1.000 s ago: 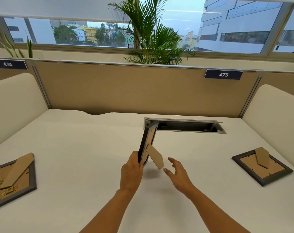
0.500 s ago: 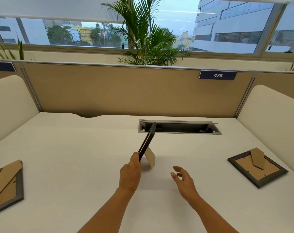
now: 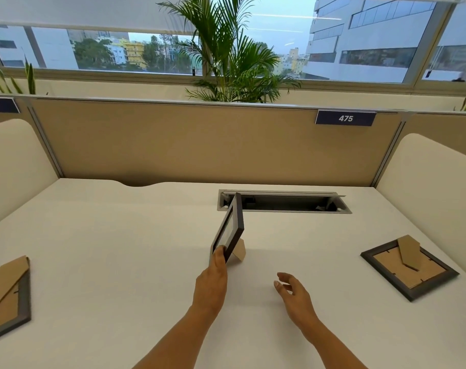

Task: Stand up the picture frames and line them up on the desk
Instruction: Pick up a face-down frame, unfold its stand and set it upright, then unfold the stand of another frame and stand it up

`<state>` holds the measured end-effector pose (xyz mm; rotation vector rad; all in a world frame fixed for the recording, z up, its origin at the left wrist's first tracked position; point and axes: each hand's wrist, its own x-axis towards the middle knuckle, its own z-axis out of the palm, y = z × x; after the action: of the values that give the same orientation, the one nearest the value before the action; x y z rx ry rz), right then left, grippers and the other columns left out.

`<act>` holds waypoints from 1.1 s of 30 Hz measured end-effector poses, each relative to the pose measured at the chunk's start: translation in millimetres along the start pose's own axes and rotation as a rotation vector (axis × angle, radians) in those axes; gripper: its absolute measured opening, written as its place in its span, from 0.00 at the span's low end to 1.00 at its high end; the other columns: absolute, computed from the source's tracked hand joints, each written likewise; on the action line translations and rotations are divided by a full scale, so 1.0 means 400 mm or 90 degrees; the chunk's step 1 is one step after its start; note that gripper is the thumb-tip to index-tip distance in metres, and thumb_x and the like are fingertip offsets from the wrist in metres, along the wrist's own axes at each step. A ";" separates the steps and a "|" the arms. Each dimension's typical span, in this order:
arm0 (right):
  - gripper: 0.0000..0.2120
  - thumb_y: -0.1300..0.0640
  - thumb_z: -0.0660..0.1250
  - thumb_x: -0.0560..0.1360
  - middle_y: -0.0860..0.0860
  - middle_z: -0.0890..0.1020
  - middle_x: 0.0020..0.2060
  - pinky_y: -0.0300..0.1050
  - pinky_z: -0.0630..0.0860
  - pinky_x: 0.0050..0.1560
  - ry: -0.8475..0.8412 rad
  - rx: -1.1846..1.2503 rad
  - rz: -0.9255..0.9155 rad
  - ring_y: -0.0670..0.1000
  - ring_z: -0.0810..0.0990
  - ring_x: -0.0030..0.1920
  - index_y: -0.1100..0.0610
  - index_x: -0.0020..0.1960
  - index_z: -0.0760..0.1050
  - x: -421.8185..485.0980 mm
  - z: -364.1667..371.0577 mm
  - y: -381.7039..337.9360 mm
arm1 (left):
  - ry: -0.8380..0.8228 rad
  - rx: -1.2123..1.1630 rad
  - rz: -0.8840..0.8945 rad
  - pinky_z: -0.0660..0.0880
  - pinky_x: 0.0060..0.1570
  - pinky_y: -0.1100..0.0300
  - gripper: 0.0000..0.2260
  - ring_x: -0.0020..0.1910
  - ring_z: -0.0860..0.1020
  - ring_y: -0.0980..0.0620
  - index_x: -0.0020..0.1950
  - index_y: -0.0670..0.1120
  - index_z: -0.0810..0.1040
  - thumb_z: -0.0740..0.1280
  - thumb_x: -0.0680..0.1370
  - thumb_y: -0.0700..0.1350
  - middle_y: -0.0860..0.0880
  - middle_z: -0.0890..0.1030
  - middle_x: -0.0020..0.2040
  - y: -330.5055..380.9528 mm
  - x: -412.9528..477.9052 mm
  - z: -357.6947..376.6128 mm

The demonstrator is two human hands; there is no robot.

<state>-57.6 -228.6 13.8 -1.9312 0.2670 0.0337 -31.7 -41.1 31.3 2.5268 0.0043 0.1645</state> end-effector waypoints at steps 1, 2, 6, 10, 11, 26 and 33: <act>0.16 0.56 0.61 0.77 0.53 0.74 0.63 0.41 0.67 0.57 -0.001 -0.001 0.001 0.52 0.72 0.62 0.56 0.64 0.70 0.001 0.002 0.003 | -0.002 -0.065 -0.025 0.75 0.53 0.53 0.21 0.52 0.79 0.43 0.76 0.51 0.51 0.46 0.82 0.47 0.42 0.77 0.61 0.002 -0.003 -0.003; 0.16 0.55 0.61 0.77 0.53 0.74 0.63 0.41 0.66 0.57 -0.002 -0.002 0.002 0.53 0.72 0.62 0.56 0.64 0.70 0.001 0.003 0.004 | -0.006 -0.109 -0.042 0.74 0.54 0.53 0.20 0.52 0.79 0.44 0.75 0.53 0.53 0.44 0.82 0.51 0.42 0.77 0.59 0.003 -0.005 -0.003; 0.15 0.55 0.61 0.77 0.53 0.74 0.62 0.41 0.67 0.57 -0.001 -0.006 0.001 0.52 0.72 0.60 0.56 0.63 0.70 0.000 0.003 0.010 | 0.011 -0.082 0.010 0.71 0.49 0.57 0.23 0.46 0.76 0.48 0.71 0.58 0.62 0.41 0.79 0.59 0.47 0.77 0.51 0.000 -0.010 0.003; 0.13 0.56 0.62 0.77 0.53 0.77 0.58 0.39 0.68 0.54 -0.030 -0.052 -0.016 0.49 0.74 0.54 0.56 0.60 0.73 -0.011 0.010 0.018 | -0.045 -0.144 -0.044 0.70 0.62 0.54 0.20 0.60 0.75 0.45 0.74 0.55 0.57 0.44 0.81 0.54 0.45 0.74 0.65 -0.002 -0.012 -0.004; 0.12 0.57 0.62 0.77 0.53 0.78 0.57 0.38 0.68 0.54 -0.038 -0.069 -0.026 0.49 0.74 0.53 0.57 0.59 0.74 -0.014 0.014 0.020 | -0.061 -0.148 -0.064 0.69 0.64 0.53 0.20 0.62 0.74 0.45 0.75 0.54 0.54 0.46 0.82 0.51 0.45 0.73 0.67 -0.004 -0.012 -0.008; 0.13 0.52 0.57 0.77 0.46 0.73 0.63 0.36 0.64 0.62 -0.296 -0.442 -0.289 0.46 0.68 0.63 0.52 0.58 0.75 -0.072 0.197 -0.045 | -0.043 -0.037 -0.068 0.57 0.72 0.62 0.31 0.76 0.57 0.51 0.76 0.43 0.43 0.58 0.80 0.44 0.48 0.48 0.78 -0.232 -0.099 -0.120; 0.17 0.51 0.60 0.76 0.48 0.65 0.71 0.41 0.60 0.69 -0.465 -0.515 -0.313 0.49 0.63 0.70 0.51 0.64 0.70 -0.085 0.373 -0.148 | 0.022 0.027 -0.148 0.61 0.70 0.61 0.29 0.76 0.55 0.52 0.75 0.43 0.47 0.59 0.79 0.45 0.48 0.47 0.78 -0.423 -0.159 -0.263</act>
<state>-63.1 -64.7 18.2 -2.5594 -0.8258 0.5807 -101.5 154.9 12.6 2.5419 0.3168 0.1163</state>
